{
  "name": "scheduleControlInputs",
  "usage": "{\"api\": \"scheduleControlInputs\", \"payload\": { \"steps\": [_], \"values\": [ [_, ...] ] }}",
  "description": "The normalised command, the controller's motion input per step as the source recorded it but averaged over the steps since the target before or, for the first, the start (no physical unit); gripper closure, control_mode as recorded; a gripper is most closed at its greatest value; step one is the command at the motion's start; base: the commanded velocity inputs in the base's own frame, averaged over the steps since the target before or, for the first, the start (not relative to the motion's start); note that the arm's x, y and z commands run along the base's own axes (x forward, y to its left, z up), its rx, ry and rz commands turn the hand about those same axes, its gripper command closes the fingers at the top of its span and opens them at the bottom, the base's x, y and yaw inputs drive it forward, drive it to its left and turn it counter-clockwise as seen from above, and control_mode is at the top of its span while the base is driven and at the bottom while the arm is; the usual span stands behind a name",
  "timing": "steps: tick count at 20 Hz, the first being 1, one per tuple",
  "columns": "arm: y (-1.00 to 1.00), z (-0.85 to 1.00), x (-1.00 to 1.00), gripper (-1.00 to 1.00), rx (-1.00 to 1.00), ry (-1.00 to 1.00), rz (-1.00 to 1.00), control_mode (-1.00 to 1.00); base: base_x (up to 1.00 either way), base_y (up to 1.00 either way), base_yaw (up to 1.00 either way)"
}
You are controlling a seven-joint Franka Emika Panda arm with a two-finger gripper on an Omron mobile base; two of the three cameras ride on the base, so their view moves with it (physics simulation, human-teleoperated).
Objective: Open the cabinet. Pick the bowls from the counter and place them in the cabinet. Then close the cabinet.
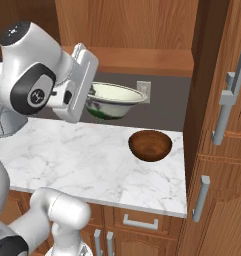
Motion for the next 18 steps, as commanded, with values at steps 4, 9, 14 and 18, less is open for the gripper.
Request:
{"api": "scheduleControlInputs", "payload": {
  "steps": [4,9,14,18],
  "values": [
    [-0.08,0.38,-0.25,1.0,0.0,0.0,0.0,-1.0,0.0,0.0,0.0],
    [0.0,0.32,-0.13,1.0,0.0,-0.04,0.02,-1.0,0.0,0.0,0.0],
    [0.03,-0.02,-0.2,1.0,0.0,-0.41,0.14,-1.0,0.0,0.0,0.0],
    [0.0,-0.01,-0.22,1.0,0.0,-0.55,0.19,-1.0,0.0,0.0,0.0]
  ]
}}
